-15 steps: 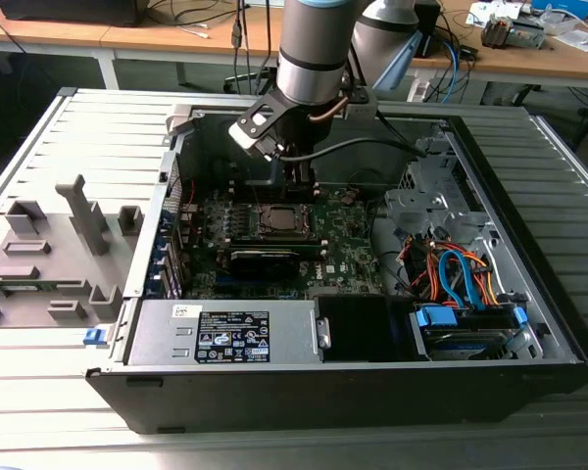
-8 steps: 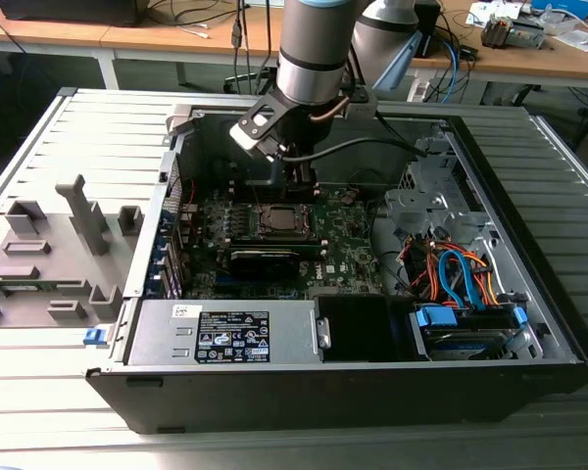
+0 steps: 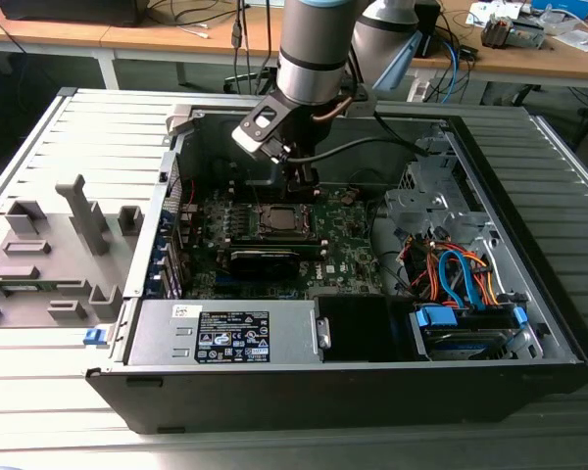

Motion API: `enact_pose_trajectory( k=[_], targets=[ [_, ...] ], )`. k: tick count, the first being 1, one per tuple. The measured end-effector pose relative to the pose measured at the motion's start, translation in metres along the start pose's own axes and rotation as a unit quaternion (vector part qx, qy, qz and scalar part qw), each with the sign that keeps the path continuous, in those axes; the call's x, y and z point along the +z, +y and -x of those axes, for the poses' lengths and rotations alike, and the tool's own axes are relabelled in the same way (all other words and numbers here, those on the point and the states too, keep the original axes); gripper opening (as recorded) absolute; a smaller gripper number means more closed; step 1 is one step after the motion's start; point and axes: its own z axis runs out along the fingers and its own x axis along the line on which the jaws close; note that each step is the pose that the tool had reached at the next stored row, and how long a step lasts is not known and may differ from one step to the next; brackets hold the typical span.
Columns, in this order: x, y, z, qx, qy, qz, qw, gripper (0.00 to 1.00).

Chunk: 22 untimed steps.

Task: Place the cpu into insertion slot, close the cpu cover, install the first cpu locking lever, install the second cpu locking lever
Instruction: 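Install the first cpu locking lever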

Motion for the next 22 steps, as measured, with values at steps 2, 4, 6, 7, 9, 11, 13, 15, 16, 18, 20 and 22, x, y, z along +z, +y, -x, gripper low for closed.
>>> enact_pose_trajectory(
  k=[2, 4, 6, 7, 9, 11, 13, 15, 16, 18, 20, 22],
  targets=[
    [0.0, 0.0, 0.0, -0.005, -0.0002, -0.0002, 0.99999, 0.11],
    [0.0, 0.0, 0.0, -0.01, -0.0004, -0.0004, 0.99995, 0.11],
    [0.0, 0.0, 0.0, -0.016, -0.0007, -0.0006, 0.99987, 0.11],
    [0.0, 0.0, 0.0, -0.021, -0.0009, -0.0008, 0.99979, 0.11],
    [0.0, 0.0, 0.0, -0.029, -0.0013, -0.0012, 0.99956, 0.11],
    [0.0, 0.0, 0.0, -0.033, -0.0015, -0.0013, 0.99945, 0.11],
    [0.0, 0.0, 0.0, -0.037, -0.0017, -0.0015, 0.99931, 0.11],
    [0.0, 0.0, 0.0, -0.04, -0.0018, -0.0016, 0.99921, 0.11],
    [0.0, 0.0, 0.0, -0.041, -0.0019, -0.0016, 0.99914, 0.11],
    [0.0, 0.0, 0.0, -0.044, -0.002, -0.0017, 0.99903, 0.11],
    [0.0, 0.0, 0.0, -0.049, -0.0022, -0.0019, 0.99879, 0.11],
    [0.0, 0.0, 0.0, -0.051, -0.0023, -0.002, 0.99868, 0.11]
  ],
)
